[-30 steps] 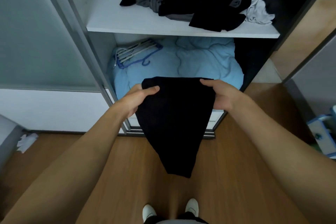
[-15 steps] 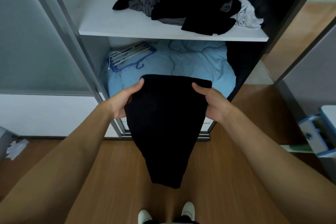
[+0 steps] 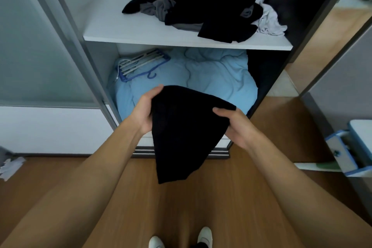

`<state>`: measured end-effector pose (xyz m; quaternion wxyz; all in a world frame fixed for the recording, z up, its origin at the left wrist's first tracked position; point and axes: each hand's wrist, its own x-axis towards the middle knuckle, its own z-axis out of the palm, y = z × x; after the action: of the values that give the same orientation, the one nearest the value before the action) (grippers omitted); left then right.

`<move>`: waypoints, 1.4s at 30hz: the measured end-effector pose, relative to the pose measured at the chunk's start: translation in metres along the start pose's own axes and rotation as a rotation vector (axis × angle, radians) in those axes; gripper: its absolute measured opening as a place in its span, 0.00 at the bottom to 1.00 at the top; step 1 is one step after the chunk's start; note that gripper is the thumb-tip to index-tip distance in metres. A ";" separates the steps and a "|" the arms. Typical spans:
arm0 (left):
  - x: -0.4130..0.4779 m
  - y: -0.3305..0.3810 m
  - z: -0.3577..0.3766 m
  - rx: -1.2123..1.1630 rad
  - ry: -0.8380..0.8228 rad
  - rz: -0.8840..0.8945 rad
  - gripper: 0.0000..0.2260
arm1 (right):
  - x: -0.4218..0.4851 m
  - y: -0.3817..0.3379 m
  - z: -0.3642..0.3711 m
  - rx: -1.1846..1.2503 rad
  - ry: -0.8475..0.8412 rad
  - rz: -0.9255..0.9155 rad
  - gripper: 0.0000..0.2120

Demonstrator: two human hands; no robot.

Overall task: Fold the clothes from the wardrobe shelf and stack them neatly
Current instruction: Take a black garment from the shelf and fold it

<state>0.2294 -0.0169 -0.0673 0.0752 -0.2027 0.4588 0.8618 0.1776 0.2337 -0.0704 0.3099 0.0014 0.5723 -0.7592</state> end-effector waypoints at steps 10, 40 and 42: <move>-0.008 -0.008 -0.013 0.187 0.051 -0.068 0.11 | 0.009 -0.019 0.005 0.228 0.066 0.196 0.14; -0.006 -0.018 -0.015 0.323 0.269 0.031 0.17 | 0.009 0.012 0.036 -0.148 0.125 0.051 0.13; -0.004 -0.012 -0.014 0.303 0.243 0.024 0.17 | 0.010 0.009 0.034 -0.289 0.109 0.005 0.16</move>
<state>0.2410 -0.0212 -0.0816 0.0384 -0.2862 0.5913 0.7530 0.1862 0.1982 -0.0699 0.2772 -0.0007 0.6916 -0.6670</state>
